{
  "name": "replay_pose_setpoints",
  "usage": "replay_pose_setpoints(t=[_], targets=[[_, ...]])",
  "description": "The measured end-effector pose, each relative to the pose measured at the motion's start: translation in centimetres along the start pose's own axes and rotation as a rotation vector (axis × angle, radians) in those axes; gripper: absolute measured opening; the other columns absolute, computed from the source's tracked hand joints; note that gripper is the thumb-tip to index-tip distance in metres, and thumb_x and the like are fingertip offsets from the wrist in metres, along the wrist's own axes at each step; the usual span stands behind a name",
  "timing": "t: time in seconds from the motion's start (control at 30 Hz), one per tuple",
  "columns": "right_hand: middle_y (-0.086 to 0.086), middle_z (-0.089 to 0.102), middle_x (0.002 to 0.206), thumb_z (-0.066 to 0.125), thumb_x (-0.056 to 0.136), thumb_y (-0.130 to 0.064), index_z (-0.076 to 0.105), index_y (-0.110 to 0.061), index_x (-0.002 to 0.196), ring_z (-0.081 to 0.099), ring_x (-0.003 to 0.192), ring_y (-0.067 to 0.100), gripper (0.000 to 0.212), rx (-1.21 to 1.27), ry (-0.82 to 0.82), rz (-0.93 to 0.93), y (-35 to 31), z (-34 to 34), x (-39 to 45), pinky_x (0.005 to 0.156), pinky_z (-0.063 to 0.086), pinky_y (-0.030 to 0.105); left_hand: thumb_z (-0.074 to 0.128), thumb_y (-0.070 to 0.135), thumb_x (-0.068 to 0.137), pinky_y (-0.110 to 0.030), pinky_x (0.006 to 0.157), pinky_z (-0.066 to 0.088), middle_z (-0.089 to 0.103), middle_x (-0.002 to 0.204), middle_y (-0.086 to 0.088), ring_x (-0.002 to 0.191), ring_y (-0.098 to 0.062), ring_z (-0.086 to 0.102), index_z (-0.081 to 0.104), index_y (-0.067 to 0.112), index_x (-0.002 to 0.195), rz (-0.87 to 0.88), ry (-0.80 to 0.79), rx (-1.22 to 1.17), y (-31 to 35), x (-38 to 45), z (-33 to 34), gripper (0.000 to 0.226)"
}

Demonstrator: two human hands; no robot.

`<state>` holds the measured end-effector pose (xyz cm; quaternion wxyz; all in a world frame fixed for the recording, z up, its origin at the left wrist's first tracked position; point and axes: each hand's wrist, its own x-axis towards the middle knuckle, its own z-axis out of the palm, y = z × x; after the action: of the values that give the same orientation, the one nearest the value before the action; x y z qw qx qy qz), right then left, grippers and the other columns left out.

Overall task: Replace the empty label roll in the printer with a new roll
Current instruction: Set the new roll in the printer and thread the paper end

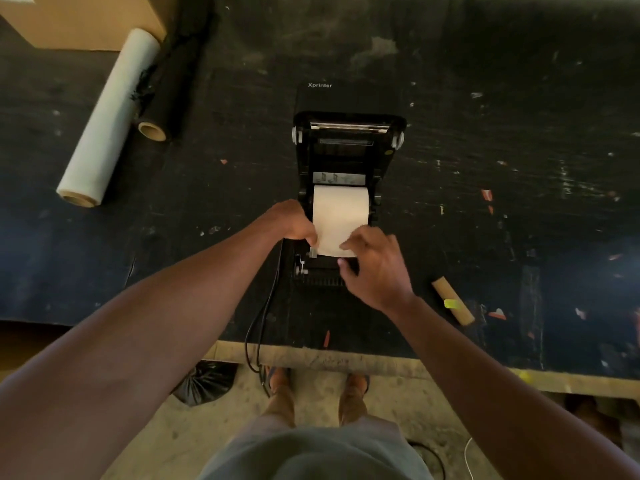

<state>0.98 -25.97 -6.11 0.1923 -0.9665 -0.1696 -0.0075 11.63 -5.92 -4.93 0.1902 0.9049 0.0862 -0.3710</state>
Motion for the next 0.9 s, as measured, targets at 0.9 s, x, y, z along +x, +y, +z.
replay_pose_setpoints(t=[0.9], targets=[[-0.002, 0.065, 0.114, 0.069, 0.089, -0.026, 0.069, -0.021, 0.117, 0.06, 0.11, 0.018, 0.029, -0.029, -0.165, -0.076, -0.5, 0.7, -2.3, 0.098, 0.046, 0.039, 0.068, 0.038, 0.092, -0.043, 0.128, 0.02, 0.067, 0.132, -0.001, 0.132, -0.021, 0.058, 0.066, 0.022, 0.135, 0.713, 0.455, 0.346, -3.7, -7.6, 8.4, 0.046]])
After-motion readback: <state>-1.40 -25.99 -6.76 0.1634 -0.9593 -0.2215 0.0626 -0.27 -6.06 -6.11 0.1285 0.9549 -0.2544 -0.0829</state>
